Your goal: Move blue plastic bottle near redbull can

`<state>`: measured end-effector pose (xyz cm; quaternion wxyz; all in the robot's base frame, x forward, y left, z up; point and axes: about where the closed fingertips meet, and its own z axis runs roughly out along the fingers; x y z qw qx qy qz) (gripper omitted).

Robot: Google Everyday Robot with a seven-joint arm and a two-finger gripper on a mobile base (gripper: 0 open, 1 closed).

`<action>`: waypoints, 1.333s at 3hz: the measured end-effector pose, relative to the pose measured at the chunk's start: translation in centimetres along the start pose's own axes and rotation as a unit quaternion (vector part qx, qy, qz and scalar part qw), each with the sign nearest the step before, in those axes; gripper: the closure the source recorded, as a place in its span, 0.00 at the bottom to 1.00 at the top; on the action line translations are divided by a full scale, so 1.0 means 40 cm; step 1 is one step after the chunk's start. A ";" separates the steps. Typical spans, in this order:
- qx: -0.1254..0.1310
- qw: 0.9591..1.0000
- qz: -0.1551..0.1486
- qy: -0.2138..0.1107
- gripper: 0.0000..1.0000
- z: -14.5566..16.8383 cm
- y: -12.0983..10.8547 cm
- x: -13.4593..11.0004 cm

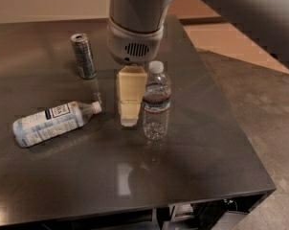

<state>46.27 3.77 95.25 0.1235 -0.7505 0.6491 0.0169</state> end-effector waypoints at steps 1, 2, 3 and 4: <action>0.000 1.000 0.000 0.000 0.00 0.000 0.000 0.000; 0.000 1.000 0.001 0.005 0.00 0.007 -0.028 -0.021; -0.008 1.000 -0.010 0.012 0.00 0.046 -0.083 -0.067; -0.019 0.999 -0.025 0.021 0.00 0.097 -0.130 -0.105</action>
Offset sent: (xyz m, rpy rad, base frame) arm 0.0261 0.0228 -0.0058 -0.0489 0.0275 -0.0117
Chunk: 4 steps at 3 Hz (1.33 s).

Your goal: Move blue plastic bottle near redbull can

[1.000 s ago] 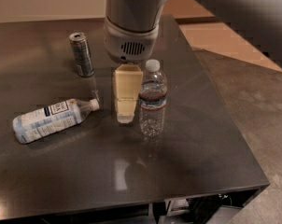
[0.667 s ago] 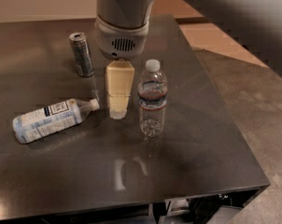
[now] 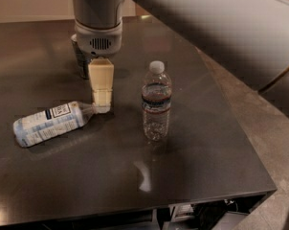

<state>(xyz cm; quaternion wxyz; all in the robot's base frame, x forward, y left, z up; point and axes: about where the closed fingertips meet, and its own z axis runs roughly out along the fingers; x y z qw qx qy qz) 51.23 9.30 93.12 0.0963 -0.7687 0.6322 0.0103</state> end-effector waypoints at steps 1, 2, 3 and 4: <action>-0.016 1.000 -0.020 0.004 0.00 0.062 -0.034 -0.036; -0.025 0.999 -0.036 0.010 0.00 0.111 -0.048 -0.069; -0.031 0.998 -0.044 0.016 0.00 0.154 -0.055 -0.090; -0.035 0.998 -0.043 0.020 0.00 0.189 -0.057 -0.101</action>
Offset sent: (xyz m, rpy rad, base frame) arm 0.0187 0.0494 -0.0600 -0.0961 0.0763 0.1188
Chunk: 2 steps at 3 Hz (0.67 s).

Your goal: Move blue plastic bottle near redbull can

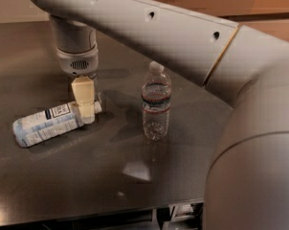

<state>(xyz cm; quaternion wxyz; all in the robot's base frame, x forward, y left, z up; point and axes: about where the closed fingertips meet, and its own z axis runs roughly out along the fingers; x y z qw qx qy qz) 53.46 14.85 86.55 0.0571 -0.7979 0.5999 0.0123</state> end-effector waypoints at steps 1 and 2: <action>-0.008 1.000 0.000 0.000 0.00 0.027 0.003 -0.010; -0.015 1.000 -0.008 -0.003 0.00 0.043 0.016 -0.034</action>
Offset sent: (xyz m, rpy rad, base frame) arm -0.0212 0.0179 -0.0214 -0.0193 0.0532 0.0433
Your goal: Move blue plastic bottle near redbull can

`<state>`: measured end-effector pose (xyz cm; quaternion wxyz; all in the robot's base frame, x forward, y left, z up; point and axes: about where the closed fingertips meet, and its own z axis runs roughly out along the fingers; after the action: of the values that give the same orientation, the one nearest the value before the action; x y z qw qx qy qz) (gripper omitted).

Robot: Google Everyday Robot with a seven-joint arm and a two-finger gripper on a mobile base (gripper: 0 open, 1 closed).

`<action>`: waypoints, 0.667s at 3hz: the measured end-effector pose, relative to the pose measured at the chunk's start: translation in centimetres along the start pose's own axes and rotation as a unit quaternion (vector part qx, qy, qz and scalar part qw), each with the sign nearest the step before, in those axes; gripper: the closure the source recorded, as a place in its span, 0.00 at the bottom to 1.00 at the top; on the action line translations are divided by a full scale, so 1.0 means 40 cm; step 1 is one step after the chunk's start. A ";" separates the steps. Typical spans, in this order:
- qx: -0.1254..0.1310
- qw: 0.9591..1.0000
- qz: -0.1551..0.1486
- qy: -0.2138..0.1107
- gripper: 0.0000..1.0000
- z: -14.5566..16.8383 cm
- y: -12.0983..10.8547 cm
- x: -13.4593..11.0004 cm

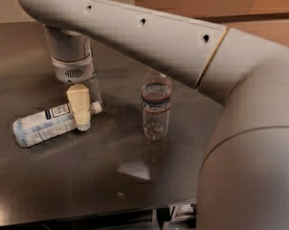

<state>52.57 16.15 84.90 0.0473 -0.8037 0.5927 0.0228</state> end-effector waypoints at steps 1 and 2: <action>-0.008 1.000 -0.011 -0.002 0.00 0.017 0.012 -0.028; -0.015 1.000 -0.019 -0.003 0.18 0.027 0.020 -0.051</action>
Offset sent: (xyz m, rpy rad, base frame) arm -0.0222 0.0229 -0.0110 -0.0244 0.0475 0.0613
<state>51.24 17.98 83.96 0.0376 -0.8153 0.5769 0.0325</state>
